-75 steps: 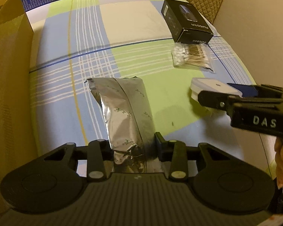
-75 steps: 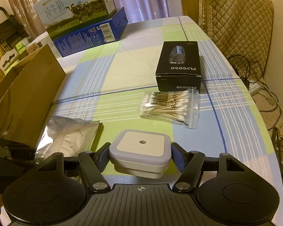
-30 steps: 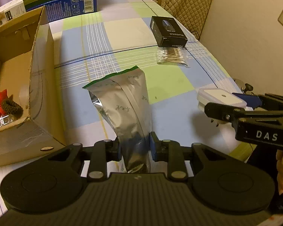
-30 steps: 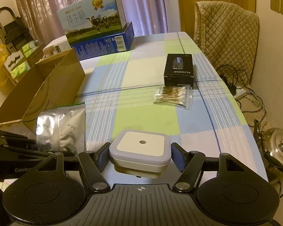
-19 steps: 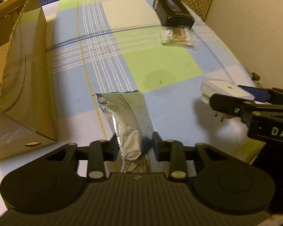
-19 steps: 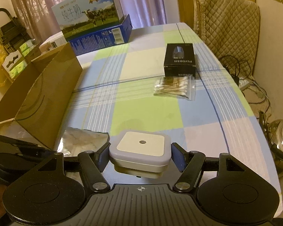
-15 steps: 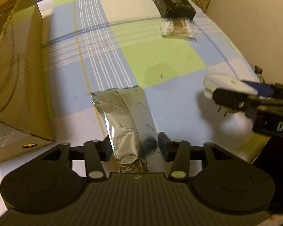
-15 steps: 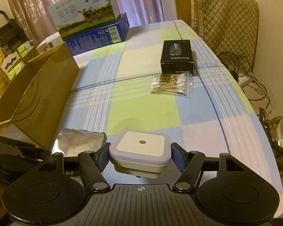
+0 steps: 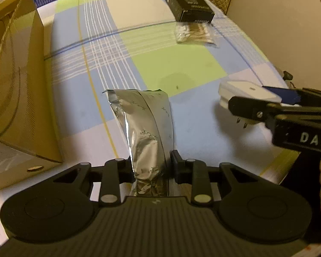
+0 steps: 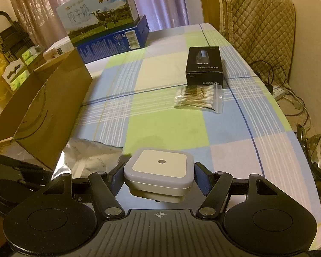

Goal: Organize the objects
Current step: 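Carry the foil bag with the left tool while the right tool carries the plug toward the box, then move the foil bag over the box with the left tool while the right tool follows with the plug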

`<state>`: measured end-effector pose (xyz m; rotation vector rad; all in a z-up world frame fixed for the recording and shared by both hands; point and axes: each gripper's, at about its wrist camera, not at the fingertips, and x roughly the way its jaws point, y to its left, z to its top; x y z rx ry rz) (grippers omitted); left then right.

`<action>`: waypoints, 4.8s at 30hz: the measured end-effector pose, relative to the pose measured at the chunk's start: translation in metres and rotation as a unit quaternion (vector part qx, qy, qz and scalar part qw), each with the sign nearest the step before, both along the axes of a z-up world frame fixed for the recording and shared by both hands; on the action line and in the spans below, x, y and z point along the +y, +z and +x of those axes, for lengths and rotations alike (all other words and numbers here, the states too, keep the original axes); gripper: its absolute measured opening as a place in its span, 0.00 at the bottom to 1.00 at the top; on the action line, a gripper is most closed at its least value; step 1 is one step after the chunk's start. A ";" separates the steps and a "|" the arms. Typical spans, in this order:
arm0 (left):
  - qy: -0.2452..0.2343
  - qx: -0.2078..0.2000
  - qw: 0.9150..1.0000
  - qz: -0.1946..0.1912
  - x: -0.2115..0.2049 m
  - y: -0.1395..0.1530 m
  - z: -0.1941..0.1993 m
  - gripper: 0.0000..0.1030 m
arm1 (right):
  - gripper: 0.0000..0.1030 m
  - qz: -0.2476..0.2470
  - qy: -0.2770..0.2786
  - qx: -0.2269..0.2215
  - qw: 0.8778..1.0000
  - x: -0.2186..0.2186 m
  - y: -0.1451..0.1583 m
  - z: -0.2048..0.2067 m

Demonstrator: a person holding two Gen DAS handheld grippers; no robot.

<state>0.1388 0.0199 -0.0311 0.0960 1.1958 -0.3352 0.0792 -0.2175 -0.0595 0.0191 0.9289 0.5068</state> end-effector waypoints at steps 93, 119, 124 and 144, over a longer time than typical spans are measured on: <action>0.136 -0.134 0.981 0.013 0.224 0.165 -0.063 0.25 | 0.63 0.025 0.193 -0.089 0.977 0.202 0.094 -0.069; 0.138 -0.124 0.983 0.012 0.259 0.170 -0.025 0.25 | 0.63 0.026 0.215 -0.079 0.973 0.244 0.086 -0.050; 0.134 -0.122 0.983 0.021 0.264 0.172 -0.009 0.25 | 0.63 0.024 0.215 -0.081 0.973 0.249 0.087 -0.037; 0.128 -0.103 0.986 0.025 0.275 0.155 0.052 0.25 | 0.63 0.009 0.231 -0.068 0.970 0.289 0.071 -0.002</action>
